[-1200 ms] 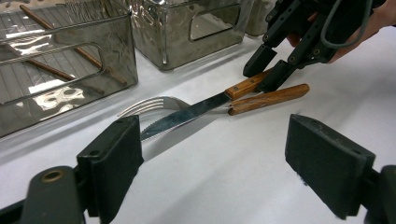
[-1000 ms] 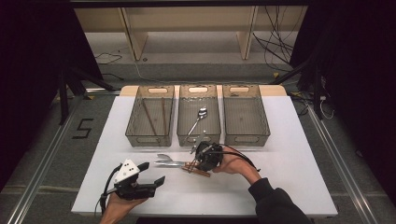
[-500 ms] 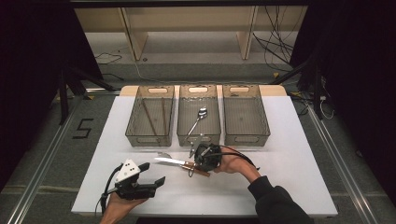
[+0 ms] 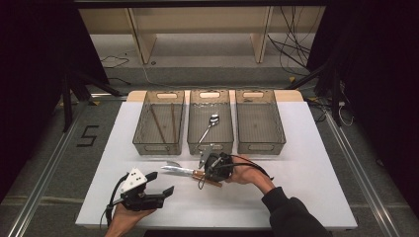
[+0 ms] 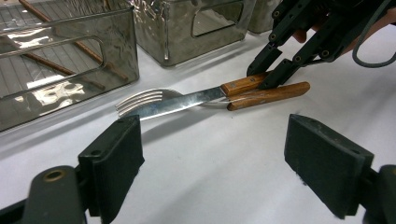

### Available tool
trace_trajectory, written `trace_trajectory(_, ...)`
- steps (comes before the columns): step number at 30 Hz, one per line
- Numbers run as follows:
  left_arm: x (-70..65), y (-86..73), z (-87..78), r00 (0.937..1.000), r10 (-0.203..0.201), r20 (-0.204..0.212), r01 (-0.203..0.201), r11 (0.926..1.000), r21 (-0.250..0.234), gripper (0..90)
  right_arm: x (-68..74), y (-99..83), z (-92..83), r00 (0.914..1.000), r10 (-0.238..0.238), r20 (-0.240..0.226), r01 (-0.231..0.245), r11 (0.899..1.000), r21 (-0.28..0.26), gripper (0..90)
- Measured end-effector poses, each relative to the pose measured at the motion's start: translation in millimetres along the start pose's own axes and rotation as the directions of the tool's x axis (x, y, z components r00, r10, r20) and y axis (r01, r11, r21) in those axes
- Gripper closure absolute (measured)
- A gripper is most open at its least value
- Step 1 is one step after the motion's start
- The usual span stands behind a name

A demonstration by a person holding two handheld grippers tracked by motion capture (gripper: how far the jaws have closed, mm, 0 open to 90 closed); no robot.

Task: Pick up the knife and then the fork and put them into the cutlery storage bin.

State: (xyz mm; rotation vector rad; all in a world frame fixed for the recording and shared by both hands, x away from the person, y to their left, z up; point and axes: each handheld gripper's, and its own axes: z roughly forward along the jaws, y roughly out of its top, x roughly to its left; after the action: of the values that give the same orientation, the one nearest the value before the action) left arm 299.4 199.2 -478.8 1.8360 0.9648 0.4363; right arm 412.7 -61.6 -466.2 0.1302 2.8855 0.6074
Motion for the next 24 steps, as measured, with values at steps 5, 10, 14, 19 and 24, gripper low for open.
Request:
trace_trajectory(5,1.0,-0.1,-0.4,0.9999,-0.012,-0.001,0.012,0.9999,-0.006,19.0,-1.7,-0.8,-6.9,0.9995,0.028,0.014,-0.027,0.999,-0.046,76.4)
trace_trajectory(10,1.8,-0.2,-0.7,0.9999,-0.015,-0.005,0.015,0.9999,-0.007,19.0,0.9,0.6,-16.2,0.9990,0.039,0.021,-0.037,0.996,-0.085,76.3)
trace_trajectory(14,2.2,-0.2,-1.2,0.9997,-0.023,-0.007,0.023,0.9996,-0.017,19.0,1.1,1.2,-26.1,0.9975,0.063,0.032,-0.059,0.991,-0.119,76.3)
trace_trajectory(19,3.5,-0.6,-2.1,0.9995,-0.033,-0.002,0.033,0.9989,-0.034,19.0,-0.8,-1.8,-37.2,0.9931,0.108,0.046,-0.099,0.981,-0.166,76.3)
trace_trajectory(24,4.1,-0.4,-3.2,0.9993,-0.036,-0.003,0.036,0.9982,-0.047,19.0,-3.9,-4.7,-47.3,0.9859,0.155,0.062,-0.140,0.968,-0.208,76.3)
